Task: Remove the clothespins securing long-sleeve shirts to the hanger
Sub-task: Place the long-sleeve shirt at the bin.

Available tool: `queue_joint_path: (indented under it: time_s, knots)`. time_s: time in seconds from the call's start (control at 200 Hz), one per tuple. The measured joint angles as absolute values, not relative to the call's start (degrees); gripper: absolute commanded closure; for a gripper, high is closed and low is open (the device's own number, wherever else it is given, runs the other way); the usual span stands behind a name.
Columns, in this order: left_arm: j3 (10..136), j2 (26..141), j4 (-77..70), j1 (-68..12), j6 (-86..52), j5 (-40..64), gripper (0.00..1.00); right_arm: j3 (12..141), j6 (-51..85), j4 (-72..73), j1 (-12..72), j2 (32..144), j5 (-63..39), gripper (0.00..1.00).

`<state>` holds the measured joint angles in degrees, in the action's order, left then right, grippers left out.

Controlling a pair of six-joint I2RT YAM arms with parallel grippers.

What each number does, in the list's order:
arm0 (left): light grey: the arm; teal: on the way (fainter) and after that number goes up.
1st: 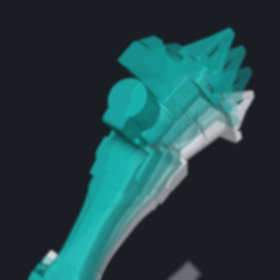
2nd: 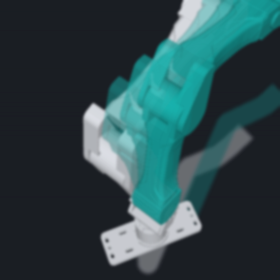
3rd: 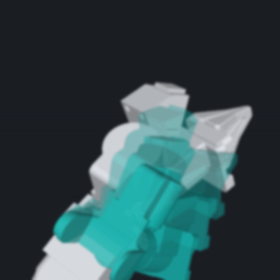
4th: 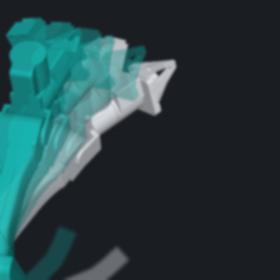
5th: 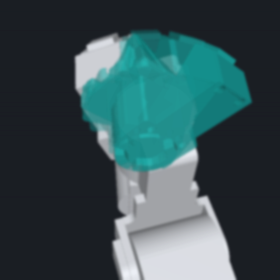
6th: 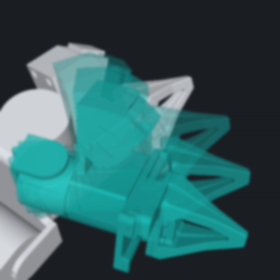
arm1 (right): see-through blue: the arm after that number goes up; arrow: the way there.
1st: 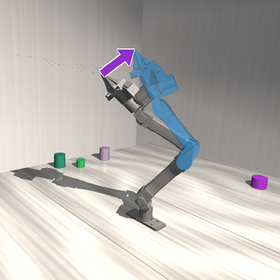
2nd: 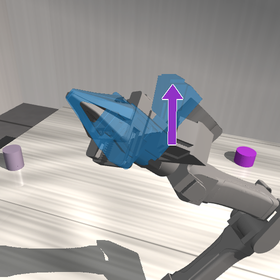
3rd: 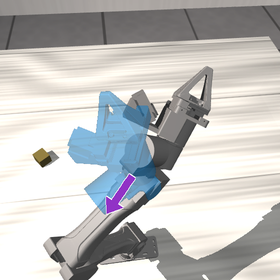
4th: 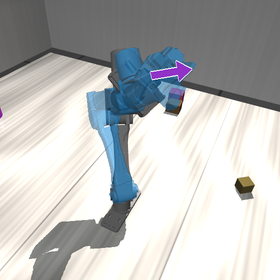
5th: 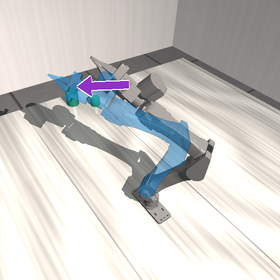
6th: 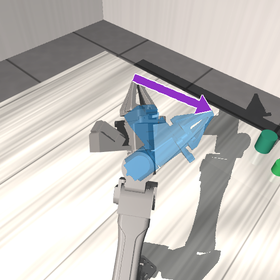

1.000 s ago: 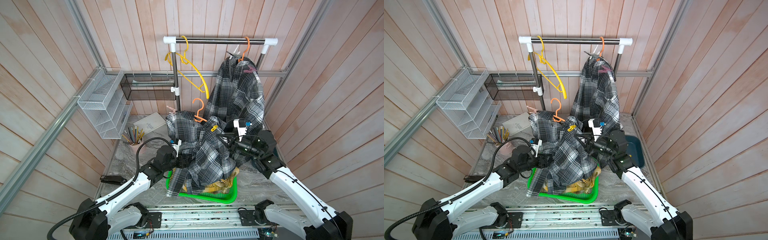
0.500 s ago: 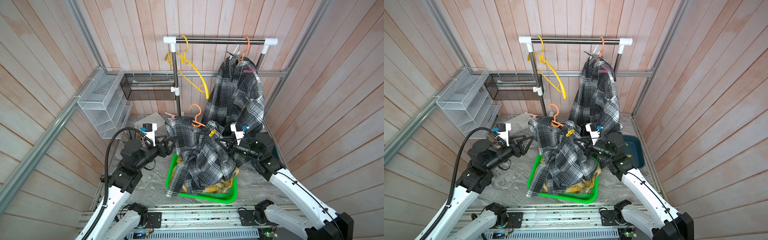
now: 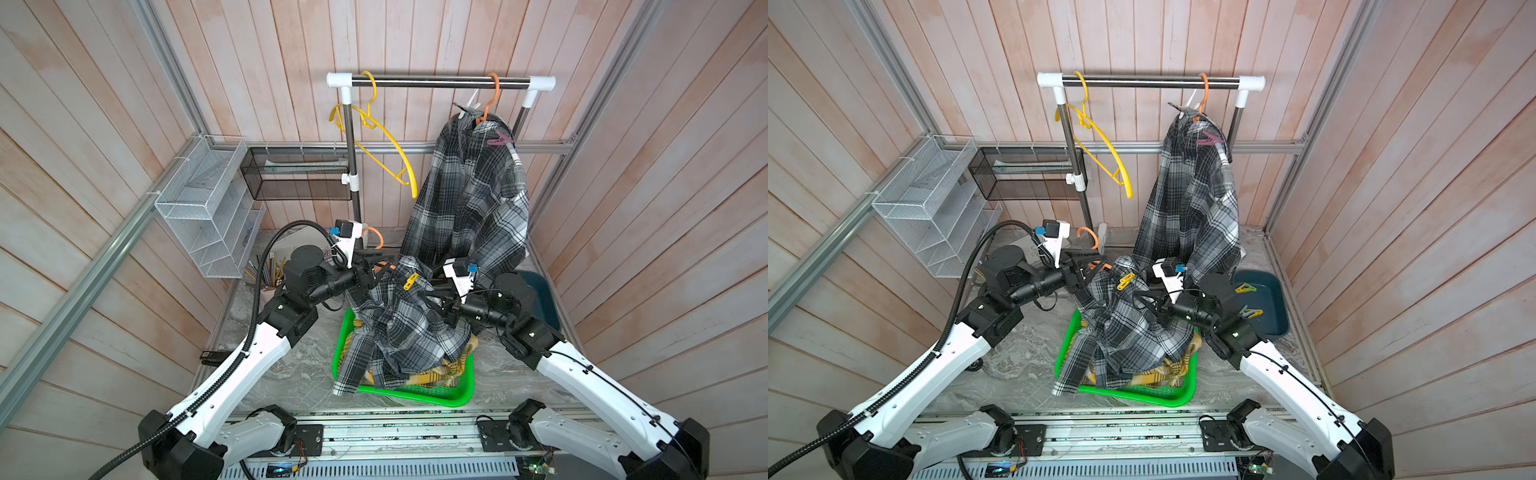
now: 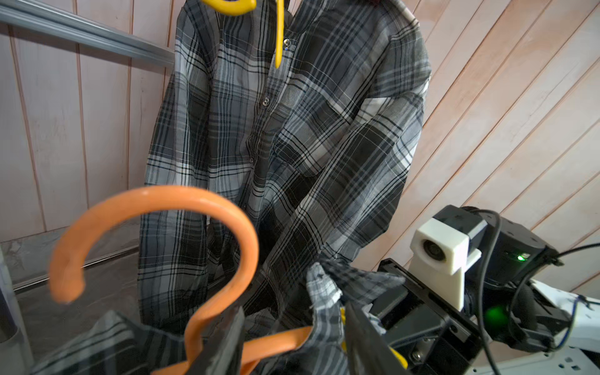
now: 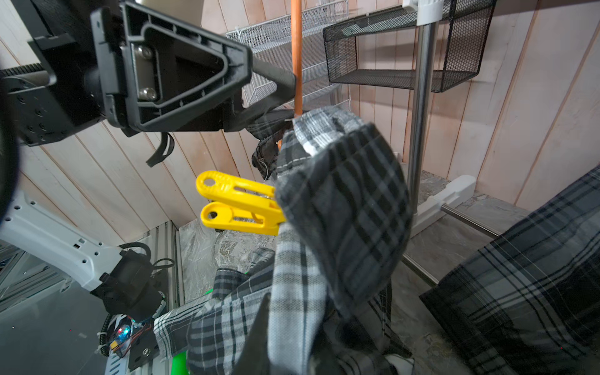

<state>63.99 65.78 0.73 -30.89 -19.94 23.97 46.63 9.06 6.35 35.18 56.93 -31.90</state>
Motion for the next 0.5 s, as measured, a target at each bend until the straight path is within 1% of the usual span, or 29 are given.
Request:
queue_joint_path:
  time_s: [0.315,0.5]
  knots:
    - [66.48,66.22,3.77,-33.58,-12.78,11.35,0.59,46.63,8.47,6.15,36.71,57.91,-30.48,1.00]
    - [66.48,66.22,6.04,-34.04,-10.50,6.44,0.59,46.65,8.10,6.13,36.91,57.93,-30.26,1.00]
